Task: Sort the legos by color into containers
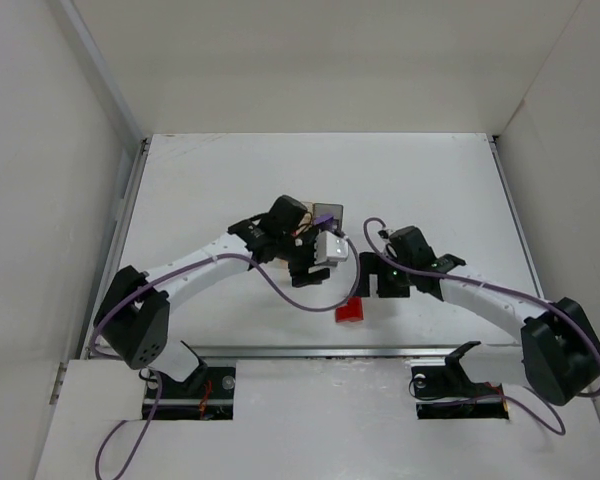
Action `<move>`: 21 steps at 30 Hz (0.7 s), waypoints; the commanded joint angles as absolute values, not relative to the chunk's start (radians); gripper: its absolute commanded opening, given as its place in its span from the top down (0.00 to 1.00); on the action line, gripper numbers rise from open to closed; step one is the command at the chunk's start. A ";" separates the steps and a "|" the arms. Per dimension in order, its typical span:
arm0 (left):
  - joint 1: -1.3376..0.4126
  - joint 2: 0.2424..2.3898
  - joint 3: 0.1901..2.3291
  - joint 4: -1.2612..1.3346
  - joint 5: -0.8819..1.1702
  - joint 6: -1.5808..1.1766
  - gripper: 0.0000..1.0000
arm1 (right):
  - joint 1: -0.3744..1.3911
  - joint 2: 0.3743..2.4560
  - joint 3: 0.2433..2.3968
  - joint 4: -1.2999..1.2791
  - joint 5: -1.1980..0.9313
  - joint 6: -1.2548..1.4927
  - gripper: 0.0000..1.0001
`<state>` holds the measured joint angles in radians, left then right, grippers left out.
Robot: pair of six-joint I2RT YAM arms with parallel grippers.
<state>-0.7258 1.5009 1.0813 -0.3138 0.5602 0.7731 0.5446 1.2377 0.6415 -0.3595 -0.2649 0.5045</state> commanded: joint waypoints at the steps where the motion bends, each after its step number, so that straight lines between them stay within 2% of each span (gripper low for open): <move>1: -0.787 1.436 1.026 -0.388 0.614 0.864 0.31 | 0.494 1.252 0.626 -0.218 -0.347 0.561 0.03; 9: -0.842 1.408 1.006 -0.353 0.543 0.842 0.31 | 0.482 1.351 0.640 -0.181 -0.428 0.523 0.09; 21: -0.842 1.378 0.976 -0.322 0.534 0.815 0.31 | 0.482 1.397 0.612 -0.163 -0.448 0.523 0.24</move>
